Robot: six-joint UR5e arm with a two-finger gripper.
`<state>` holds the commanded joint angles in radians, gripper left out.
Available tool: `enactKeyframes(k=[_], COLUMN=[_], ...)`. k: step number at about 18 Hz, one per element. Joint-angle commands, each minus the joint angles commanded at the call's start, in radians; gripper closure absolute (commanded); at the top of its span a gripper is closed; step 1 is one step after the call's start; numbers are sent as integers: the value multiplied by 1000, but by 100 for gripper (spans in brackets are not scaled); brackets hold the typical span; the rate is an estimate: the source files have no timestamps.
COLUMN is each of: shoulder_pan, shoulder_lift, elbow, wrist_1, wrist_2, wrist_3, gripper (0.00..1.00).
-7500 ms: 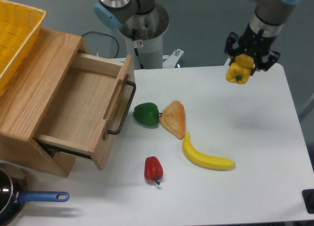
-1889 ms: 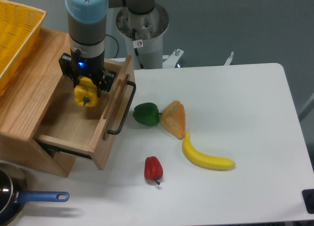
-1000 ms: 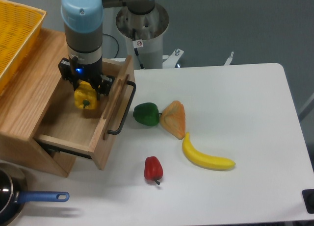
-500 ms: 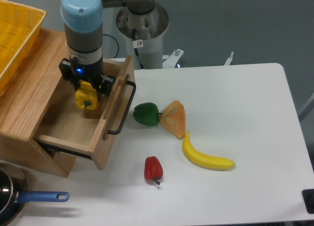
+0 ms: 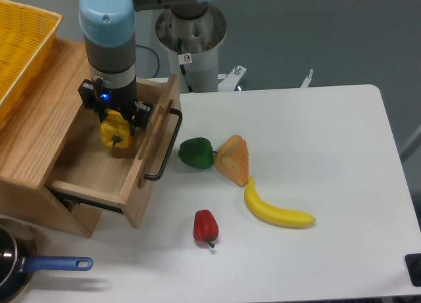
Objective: Place the yellow pepper in the top drawer
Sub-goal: 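Lower the pepper further onto the drawer bottom, then open the gripper to release the yellow pepper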
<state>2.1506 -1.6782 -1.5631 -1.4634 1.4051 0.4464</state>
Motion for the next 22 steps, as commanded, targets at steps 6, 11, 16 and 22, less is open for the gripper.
enactKeyframes(k=[6,11,16,22], shoulder_pan=[0,-2,-5,-3], shoulder_lift=[-2,-6,-6,6], elbow=[0,0,0,11], wrist_1=[0,0,0,-3], wrist_2=[2,3,17,18], wrist_3=[0,0,0,6], gripper=[28,24,21,21])
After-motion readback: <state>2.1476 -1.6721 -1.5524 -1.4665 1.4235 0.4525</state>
